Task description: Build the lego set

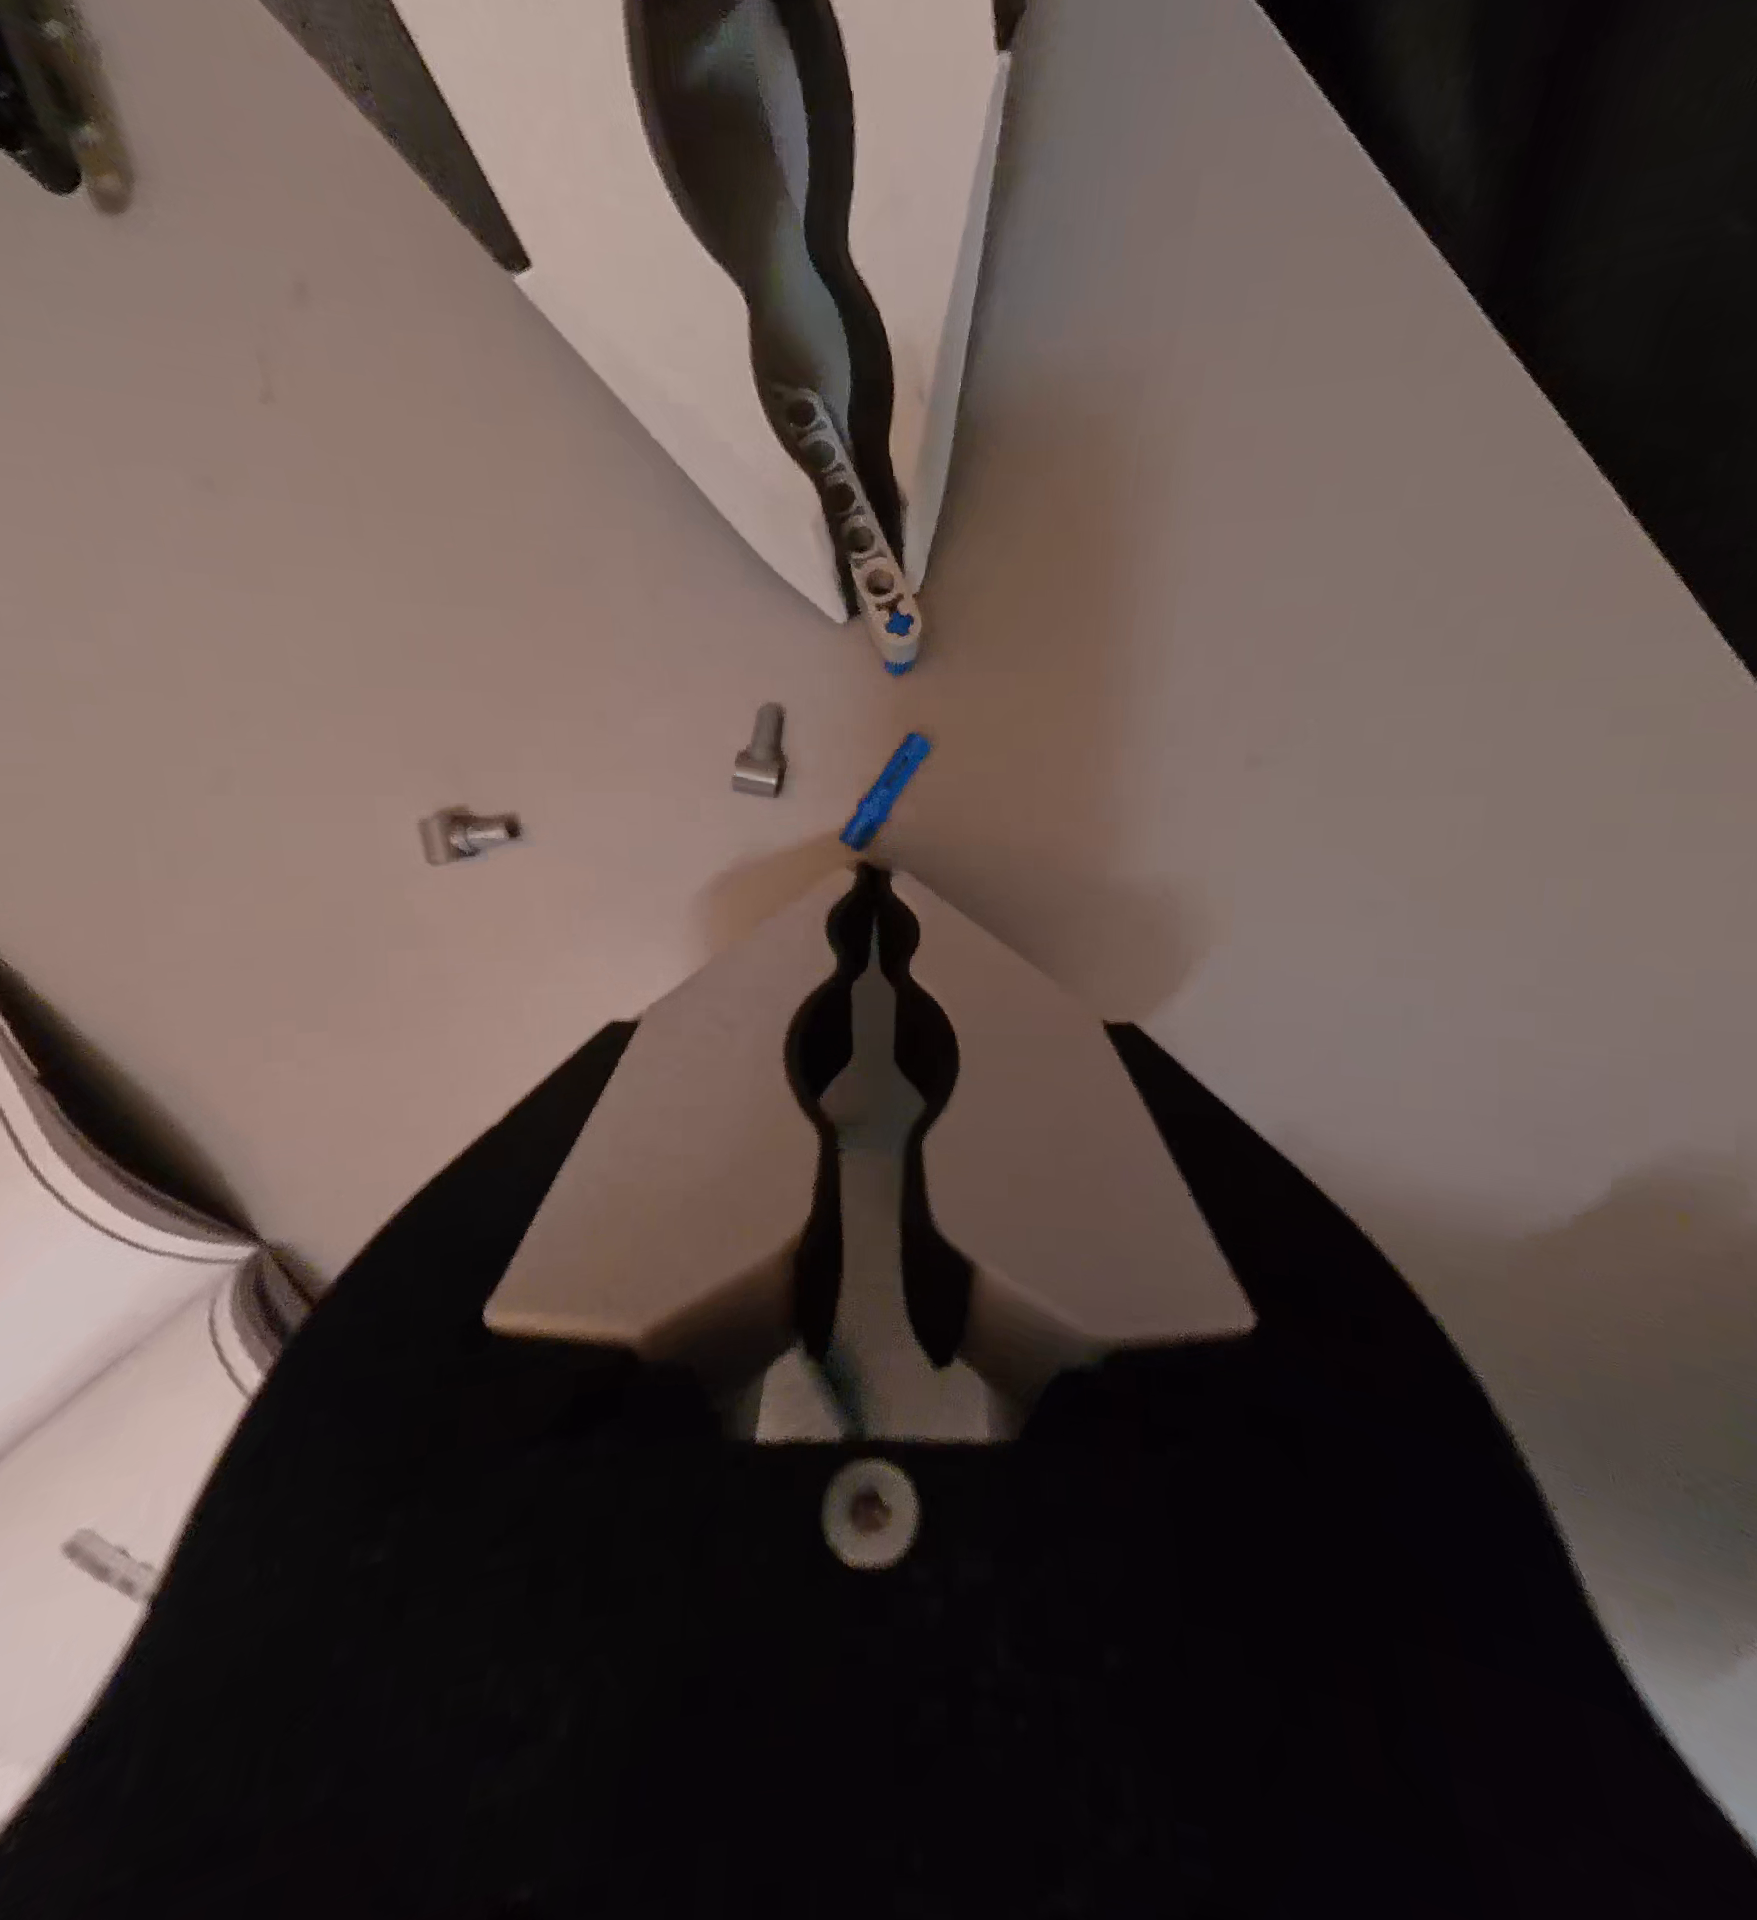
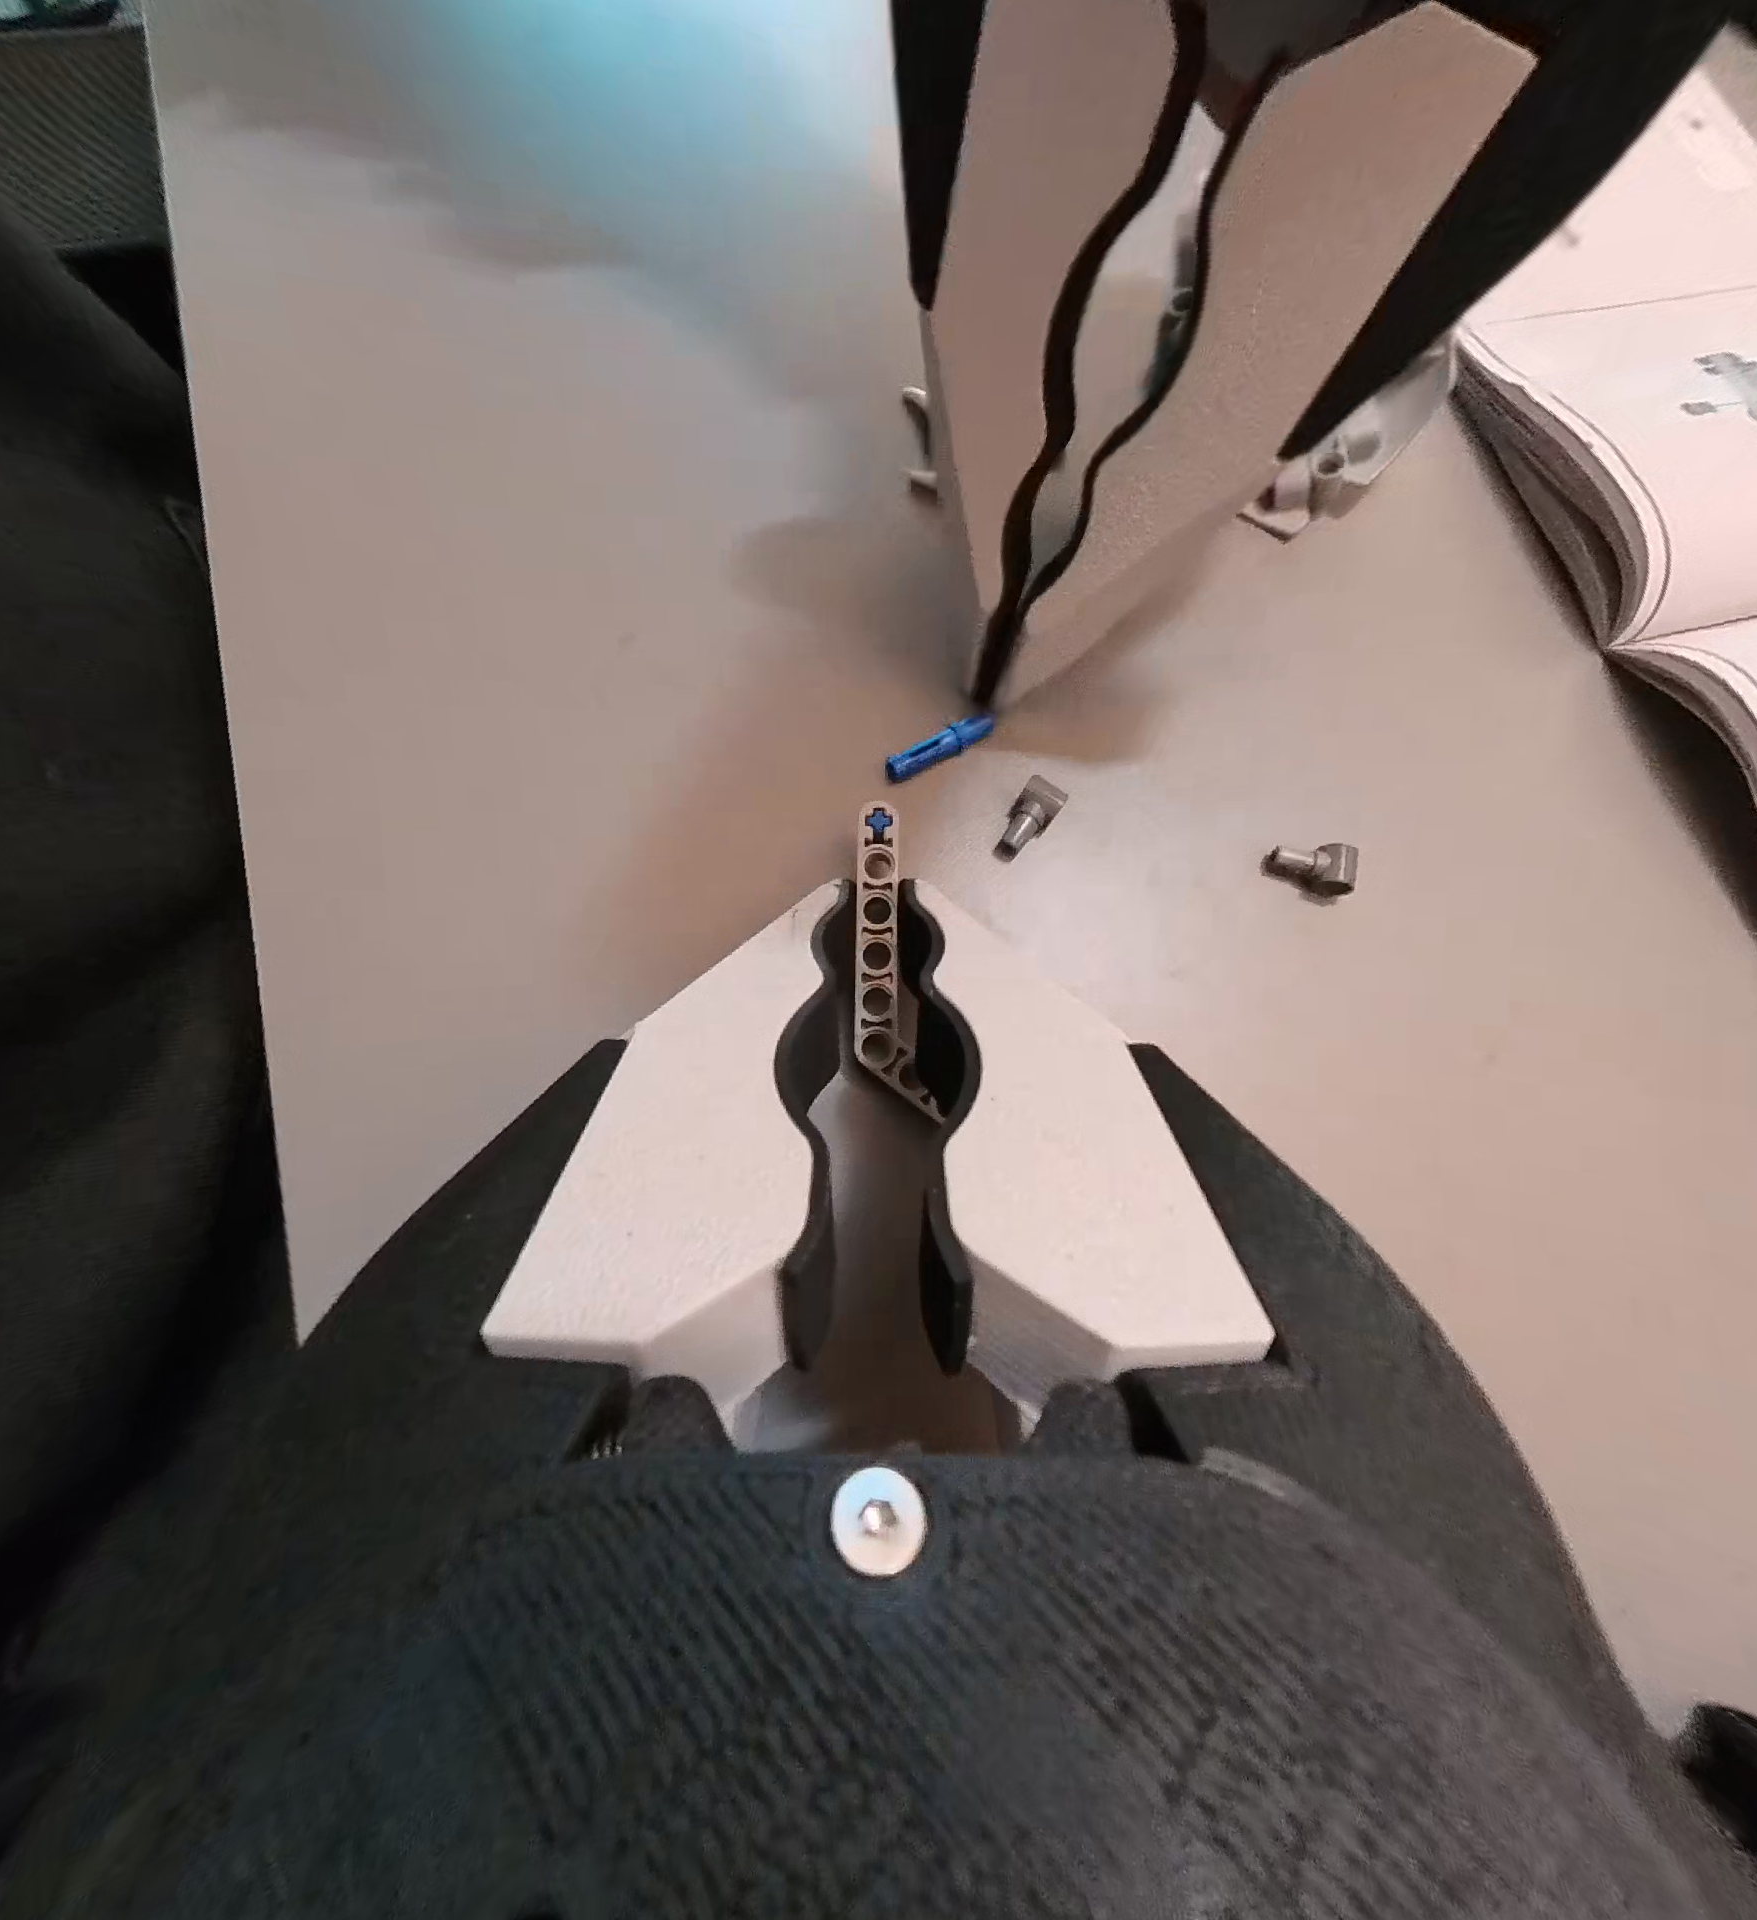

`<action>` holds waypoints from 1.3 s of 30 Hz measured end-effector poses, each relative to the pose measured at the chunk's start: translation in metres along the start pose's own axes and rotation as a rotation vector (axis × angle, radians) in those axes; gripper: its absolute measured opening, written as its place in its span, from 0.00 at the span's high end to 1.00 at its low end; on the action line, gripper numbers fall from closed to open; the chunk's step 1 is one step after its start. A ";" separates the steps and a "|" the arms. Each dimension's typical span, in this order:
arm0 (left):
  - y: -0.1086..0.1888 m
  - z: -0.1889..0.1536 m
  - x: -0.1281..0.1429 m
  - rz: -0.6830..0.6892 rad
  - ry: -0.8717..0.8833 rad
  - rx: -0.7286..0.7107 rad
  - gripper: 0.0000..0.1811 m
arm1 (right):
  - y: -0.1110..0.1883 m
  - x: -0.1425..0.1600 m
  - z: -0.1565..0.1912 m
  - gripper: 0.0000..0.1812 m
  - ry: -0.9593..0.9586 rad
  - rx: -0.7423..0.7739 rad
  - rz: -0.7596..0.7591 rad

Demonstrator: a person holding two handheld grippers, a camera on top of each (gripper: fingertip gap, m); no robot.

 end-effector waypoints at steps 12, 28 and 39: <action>-0.002 -0.006 -0.010 -0.004 -0.032 -0.071 0.89 | 0.000 0.000 -0.001 0.97 -0.007 -0.010 -0.001; 0.018 -0.022 -0.028 -0.002 0.192 -0.351 0.99 | 0.000 0.000 0.003 0.87 0.035 0.015 -0.001; 0.016 -0.021 -0.058 0.014 0.196 -0.421 0.99 | 0.027 -0.009 0.008 0.91 0.089 0.175 -0.261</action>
Point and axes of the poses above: each gripper's, where its closed fingertips meet, y back along the fingers, x out of its underside, z = x × y across the jaws, the point moved 9 cm from there along y, back along the fingers, and after that the axes turned 12 degrees about -x, right-handed, at the moved point
